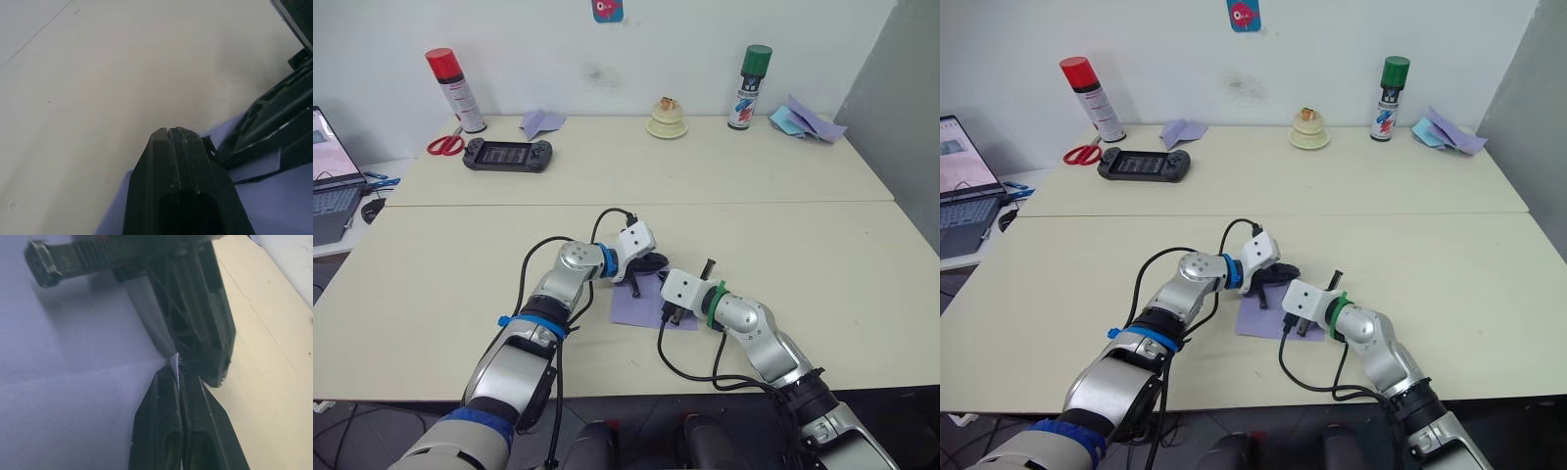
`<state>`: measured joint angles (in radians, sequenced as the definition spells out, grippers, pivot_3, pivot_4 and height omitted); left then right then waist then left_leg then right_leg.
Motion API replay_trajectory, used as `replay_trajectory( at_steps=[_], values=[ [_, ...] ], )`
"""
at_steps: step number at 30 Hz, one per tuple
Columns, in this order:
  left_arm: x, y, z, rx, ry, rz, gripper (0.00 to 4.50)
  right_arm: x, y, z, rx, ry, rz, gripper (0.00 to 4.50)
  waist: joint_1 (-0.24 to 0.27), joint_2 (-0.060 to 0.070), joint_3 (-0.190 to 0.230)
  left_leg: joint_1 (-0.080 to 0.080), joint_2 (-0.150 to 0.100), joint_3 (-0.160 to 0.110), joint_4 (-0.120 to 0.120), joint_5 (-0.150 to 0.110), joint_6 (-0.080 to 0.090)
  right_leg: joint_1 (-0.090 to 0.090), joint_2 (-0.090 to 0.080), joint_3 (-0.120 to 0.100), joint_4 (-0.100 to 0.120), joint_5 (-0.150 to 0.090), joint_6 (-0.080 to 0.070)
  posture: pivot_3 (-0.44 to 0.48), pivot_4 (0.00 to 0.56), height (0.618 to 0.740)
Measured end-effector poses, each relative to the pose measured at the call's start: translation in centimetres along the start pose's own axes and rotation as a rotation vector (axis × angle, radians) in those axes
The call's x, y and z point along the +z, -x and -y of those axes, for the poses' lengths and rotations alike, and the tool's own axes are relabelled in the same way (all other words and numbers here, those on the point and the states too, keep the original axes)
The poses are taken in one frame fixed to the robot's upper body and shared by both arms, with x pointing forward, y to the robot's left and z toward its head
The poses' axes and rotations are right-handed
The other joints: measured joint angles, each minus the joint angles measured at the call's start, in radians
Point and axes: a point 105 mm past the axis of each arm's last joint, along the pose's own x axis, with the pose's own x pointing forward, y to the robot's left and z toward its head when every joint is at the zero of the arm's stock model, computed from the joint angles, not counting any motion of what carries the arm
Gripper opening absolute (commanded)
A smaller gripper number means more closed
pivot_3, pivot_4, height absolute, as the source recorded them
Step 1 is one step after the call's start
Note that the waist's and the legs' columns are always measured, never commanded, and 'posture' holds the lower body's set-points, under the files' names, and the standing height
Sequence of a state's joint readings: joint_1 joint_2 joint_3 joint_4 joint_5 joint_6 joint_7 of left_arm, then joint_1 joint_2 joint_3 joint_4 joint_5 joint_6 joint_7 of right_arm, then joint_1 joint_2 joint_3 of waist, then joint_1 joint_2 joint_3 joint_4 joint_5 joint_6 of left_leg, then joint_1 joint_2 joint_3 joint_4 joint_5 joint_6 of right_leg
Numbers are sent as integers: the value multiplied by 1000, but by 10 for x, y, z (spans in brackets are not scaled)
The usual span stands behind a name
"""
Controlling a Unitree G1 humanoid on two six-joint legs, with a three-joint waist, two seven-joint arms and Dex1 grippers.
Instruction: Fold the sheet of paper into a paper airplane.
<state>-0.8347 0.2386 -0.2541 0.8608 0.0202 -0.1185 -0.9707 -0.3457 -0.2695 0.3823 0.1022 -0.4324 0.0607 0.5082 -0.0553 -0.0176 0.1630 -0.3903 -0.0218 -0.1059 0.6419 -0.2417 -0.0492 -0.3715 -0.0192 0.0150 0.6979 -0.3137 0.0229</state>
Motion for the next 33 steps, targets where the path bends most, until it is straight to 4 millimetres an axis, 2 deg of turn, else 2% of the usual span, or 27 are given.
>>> replay_trajectory(
  at_steps=[15, 18, 22, 26, 30, 32, 33],
  values=[
    [-8, -1, 0, -23, -32, -33, 0, 0, 0, -1, 4, -1, -1, 28, -1, -1, -1, 0, 0, 0, 0, 0, 0, 0, 0, 0, 0, 0, 0, 0, 150, 722],
    [-9, -2, 0, -24, -29, -35, 0, 2, 2, -3, 13, -19, 7, 632, 0, -2, -2, 0, 0, -1, 0, 0, 0, 1, 0, -1, 0, 0, 0, 0, 150, 722],
    [-9, -3, 1, -20, -26, -34, 0, 8, 7, -3, 12, -28, 26, 1859, 0, -2, -3, 1, 0, -1, 0, 0, 0, 1, 0, -1, 0, 0, 0, 0, 150, 722],
    [-8, -5, 1, -20, -30, -28, 0, 11, 21, -11, 64, -44, 44, 1859, 3, -3, -3, 0, -1, -1, 0, 0, 0, 1, 0, -1, 0, 0, 0, 0, 150, 722],
    [-9, -5, 2, -21, -36, -29, 0, 14, 46, -23, 153, -138, 53, 1859, 4, -3, -2, 0, -1, -1, 0, 0, 0, 1, 0, -1, -1, 0, 1, 0, 150, 722],
    [-9, -4, 2, -23, -41, -33, 0, 18, 55, -17, 147, -208, 73, 1859, 3, -4, -2, 0, -1, -1, 0, 0, 0, 1, 0, -1, 0, 0, 1, 0, 150, 722],
    [-9, -4, 2, -23, -43, -35, 0, 23, 57, -10, 125, -234, 95, 1693, 3, -4, -2, 0, 0, -1, 0, 0, 0, 1, 0, -1, 0, 0, 1, 0, 150, 722]
  ],
)
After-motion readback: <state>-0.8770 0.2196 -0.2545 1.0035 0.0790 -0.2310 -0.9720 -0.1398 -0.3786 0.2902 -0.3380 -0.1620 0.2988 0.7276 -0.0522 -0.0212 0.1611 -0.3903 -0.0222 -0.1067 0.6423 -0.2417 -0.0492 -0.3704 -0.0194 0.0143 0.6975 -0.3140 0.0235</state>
